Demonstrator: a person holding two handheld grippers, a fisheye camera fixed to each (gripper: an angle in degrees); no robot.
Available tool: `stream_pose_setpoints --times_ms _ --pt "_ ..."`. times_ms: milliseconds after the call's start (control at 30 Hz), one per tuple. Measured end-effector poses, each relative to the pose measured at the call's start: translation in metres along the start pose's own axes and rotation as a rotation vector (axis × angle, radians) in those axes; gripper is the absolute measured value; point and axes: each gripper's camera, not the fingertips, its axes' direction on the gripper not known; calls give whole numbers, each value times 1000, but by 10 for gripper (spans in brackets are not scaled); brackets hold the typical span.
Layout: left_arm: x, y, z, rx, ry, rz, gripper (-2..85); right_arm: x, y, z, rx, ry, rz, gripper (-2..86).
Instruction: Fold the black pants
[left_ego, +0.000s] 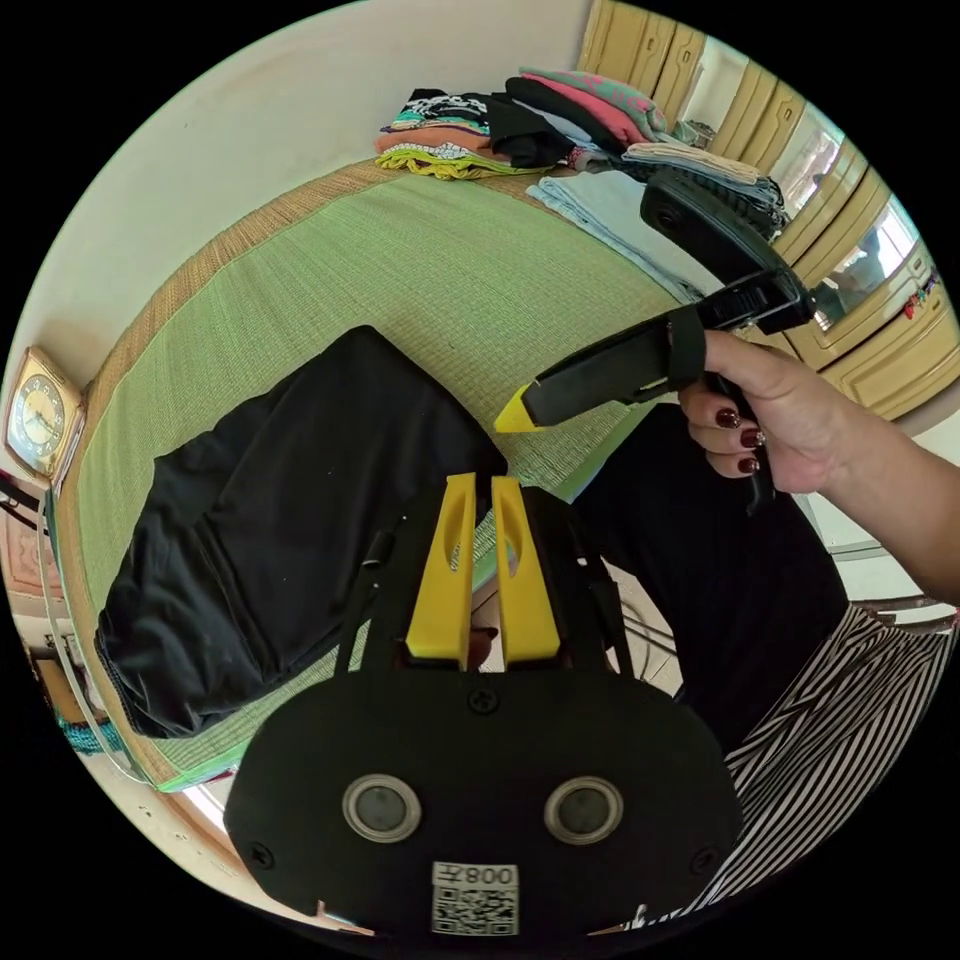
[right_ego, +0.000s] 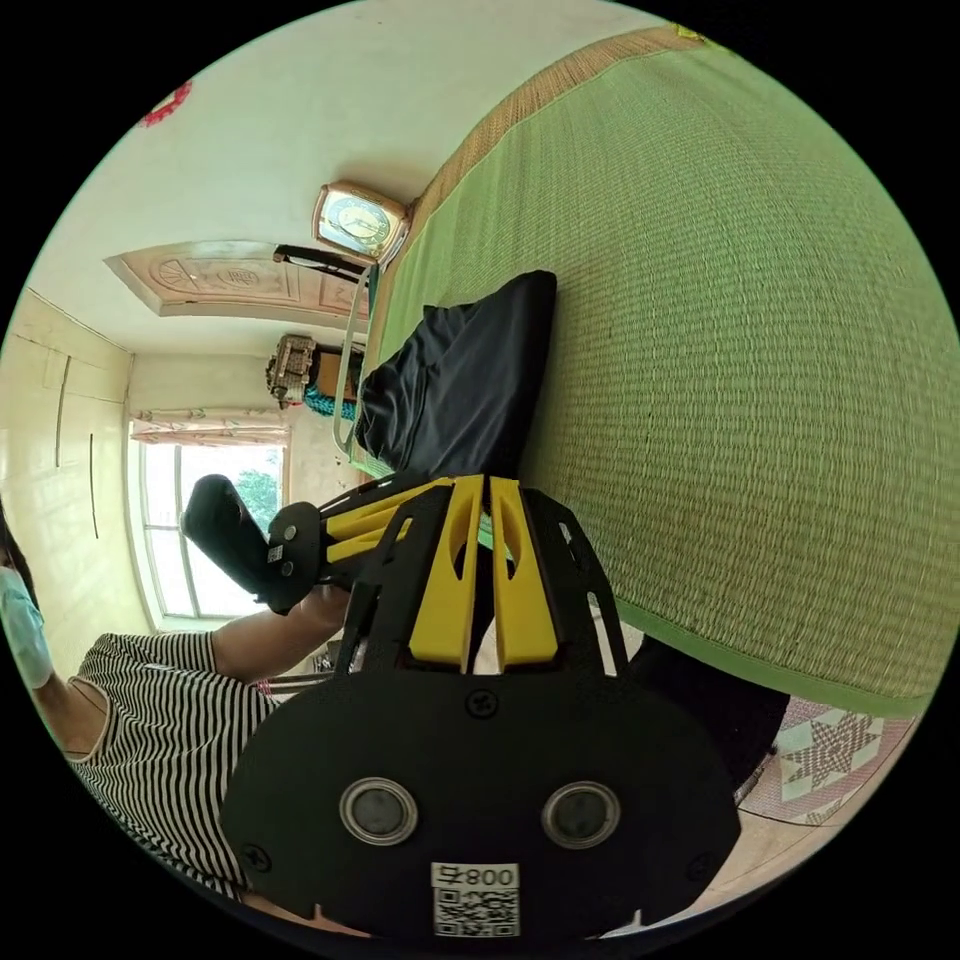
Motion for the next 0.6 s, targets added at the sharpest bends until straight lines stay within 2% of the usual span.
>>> stream_pose_setpoints --times_ms 167,333,600 --pt "-1 6 2 14 24 -26 29 -25 -19 6 -7 63 -73 45" --pt "-4 14 5 19 47 -42 28 -79 -40 52 -100 330 -287 65" --pt "-19 38 -2 51 97 -61 28 -42 -75 35 29 360 -84 79"
